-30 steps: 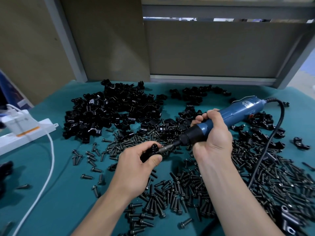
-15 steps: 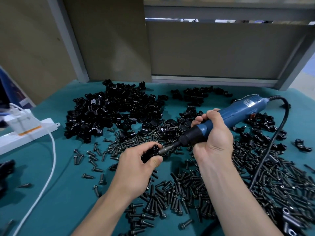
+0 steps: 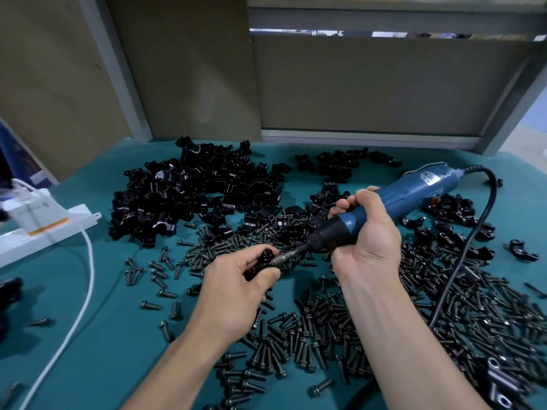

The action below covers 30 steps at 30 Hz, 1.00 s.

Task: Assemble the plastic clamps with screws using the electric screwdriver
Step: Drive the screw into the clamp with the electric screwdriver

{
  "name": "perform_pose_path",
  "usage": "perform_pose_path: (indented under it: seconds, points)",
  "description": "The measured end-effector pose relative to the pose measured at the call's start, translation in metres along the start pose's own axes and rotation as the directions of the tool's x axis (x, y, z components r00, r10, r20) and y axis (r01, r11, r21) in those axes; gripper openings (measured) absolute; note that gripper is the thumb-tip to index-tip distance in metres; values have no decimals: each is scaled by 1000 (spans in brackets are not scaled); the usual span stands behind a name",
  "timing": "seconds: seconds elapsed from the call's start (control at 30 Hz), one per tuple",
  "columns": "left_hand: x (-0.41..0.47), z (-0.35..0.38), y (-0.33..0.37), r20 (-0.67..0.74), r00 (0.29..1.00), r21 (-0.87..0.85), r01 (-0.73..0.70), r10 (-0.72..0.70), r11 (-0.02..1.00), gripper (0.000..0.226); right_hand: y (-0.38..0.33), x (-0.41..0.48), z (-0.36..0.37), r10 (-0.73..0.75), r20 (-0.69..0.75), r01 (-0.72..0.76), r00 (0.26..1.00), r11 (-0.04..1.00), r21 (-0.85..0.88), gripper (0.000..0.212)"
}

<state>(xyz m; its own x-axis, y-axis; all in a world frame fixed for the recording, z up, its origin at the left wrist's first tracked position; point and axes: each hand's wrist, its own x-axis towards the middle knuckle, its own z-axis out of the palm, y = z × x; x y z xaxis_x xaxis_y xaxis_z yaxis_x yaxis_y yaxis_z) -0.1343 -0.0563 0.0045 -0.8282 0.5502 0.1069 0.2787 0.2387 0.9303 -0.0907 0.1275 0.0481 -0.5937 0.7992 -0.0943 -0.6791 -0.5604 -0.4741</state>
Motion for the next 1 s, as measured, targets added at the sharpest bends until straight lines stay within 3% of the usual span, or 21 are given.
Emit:
perform_pose_path:
  seconds: [0.1, 0.2, 0.37, 0.47, 0.6, 0.7, 0.87, 1.0]
  points:
    - [-1, 2, 2, 11, 995, -172, 101, -101, 980, 42, -1, 0, 2, 3, 21, -3, 1000, 1000, 4, 24]
    - [0, 3, 4, 46, 979, -301, 201, -196, 932, 29, -1, -1, 2, 10, 28, -11, 1000, 1000, 6, 24]
    - [2, 4, 6, 125, 949, -365, 315, -289, 876, 15, -3, -1, 2, 8, 41, -7, 999, 1000, -12, 24]
    - [2, 3, 7, 179, 924, -399, 382, -338, 834, 17, -3, -3, 3, -5, 79, 8, 997, 999, -42, 24]
    - [5, -4, 12, 262, 864, -505, 503, -430, 702, 29, -4, -4, 6, 7, 89, -1, 996, 998, -63, 25]
    - [5, -5, 15, 268, 850, -564, 520, -453, 642, 34, -5, -5, 8, 25, 52, -24, 998, 999, -30, 27]
    - [3, -5, 17, 239, 875, -579, 476, -421, 662, 31, -18, 1, 4, 67, -65, -67, 996, 998, 3, 19]
    - [1, -6, 18, 235, 911, -569, 411, -338, 712, 32, -34, 14, -4, 100, -181, -102, 978, 995, -2, 40]
